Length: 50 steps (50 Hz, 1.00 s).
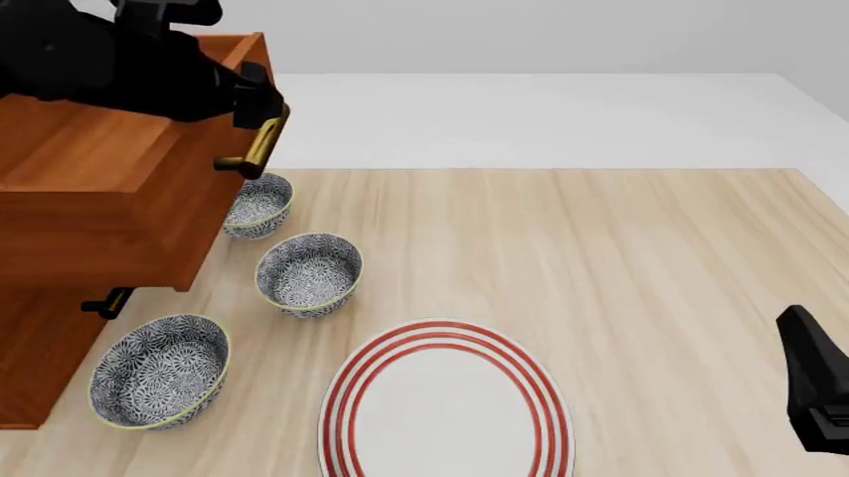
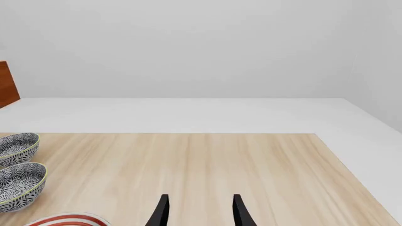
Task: Open the top drawer of the cabinet.
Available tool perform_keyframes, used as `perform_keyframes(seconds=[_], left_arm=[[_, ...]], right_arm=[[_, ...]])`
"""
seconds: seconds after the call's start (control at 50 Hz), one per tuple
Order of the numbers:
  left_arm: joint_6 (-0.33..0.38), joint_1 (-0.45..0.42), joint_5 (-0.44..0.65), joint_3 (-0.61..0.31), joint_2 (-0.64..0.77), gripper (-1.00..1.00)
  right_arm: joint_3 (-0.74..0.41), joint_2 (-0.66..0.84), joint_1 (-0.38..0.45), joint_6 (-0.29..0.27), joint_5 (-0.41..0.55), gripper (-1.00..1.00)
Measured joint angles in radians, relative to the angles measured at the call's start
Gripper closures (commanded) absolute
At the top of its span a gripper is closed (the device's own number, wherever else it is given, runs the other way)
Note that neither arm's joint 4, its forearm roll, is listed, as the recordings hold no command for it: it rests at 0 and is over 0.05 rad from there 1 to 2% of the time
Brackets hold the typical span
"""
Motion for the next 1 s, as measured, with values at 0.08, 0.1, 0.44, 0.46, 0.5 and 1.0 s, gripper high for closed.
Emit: perform_keyframes(seconds=[0.08,0.1,0.44,0.46,0.5,1.0], left_arm=[[0.002,0.001,-0.002,0.001,-0.001,-1.0],[0.002,0.002,-0.003,0.001,-0.001,-1.0],[0.008,0.005,-0.008,0.005,-0.002,-1.0],[0.008,0.006,-0.008,0.005,-0.002,-1.0],[0.007,0.005,-0.008,0.005,-0.002,-1.0],[0.005,-0.012,0.035,-0.003,-0.006,-1.0]], right_arm=[[0.0,0.0,0.0,0.0,0.0,-1.0],[0.0,0.0,0.0,0.0,0.0,-1.0],[0.0,0.0,0.0,0.0,0.0,-1.0],[0.0,0.0,0.0,0.0,0.0,-1.0],[0.0,0.0,0.0,0.0,0.0,-1.0],[0.0,0.0,0.0,0.0,0.0,-1.0]])
